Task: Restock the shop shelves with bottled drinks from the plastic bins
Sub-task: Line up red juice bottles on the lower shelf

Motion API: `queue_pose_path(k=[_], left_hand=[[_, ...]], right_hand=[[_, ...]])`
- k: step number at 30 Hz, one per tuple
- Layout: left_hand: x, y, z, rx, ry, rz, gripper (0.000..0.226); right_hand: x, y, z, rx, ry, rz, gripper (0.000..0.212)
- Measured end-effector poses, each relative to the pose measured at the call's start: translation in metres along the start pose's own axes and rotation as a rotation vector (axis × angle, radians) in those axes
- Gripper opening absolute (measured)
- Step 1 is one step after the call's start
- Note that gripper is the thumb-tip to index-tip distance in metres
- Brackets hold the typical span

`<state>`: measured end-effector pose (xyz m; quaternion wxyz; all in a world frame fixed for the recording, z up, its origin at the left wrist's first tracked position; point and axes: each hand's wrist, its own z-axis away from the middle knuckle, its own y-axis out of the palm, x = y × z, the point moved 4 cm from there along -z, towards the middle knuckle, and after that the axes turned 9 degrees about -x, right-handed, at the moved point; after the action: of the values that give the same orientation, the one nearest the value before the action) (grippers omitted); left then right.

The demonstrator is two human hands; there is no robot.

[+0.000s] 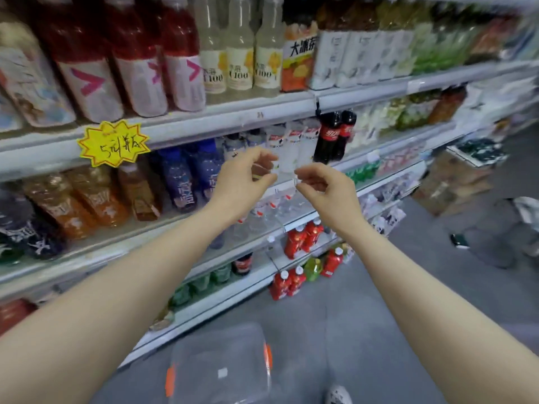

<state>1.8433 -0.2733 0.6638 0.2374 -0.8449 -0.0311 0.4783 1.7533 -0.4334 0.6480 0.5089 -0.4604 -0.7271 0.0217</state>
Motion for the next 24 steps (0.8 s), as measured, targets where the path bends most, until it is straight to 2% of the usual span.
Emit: queue_pose_path(k=[8, 12, 17, 24], left_hand=[[-0.017, 0.120, -0.009, -0.042, -0.069, -0.035, 0.027], [-0.006, 0.171, -0.011, -0.086, -0.126, -0.032, 0.026], [0.024, 0.210, 0.004, -0.082, -0.243, -0.036, 0.032], [0.080, 0.238, 0.003, -0.046, -0.377, -0.041, 0.035]], right_hand=[[-0.111, -0.056, -0.029, 0.125, 0.024, -0.031, 0.018], [-0.167, -0.067, -0.044, 0.254, 0.029, -0.052, 0.023], [-0.221, -0.056, -0.047, 0.407, 0.114, -0.065, 0.022], [-0.269, -0.020, -0.051, 0.586, 0.177, -0.089, 0.036]])
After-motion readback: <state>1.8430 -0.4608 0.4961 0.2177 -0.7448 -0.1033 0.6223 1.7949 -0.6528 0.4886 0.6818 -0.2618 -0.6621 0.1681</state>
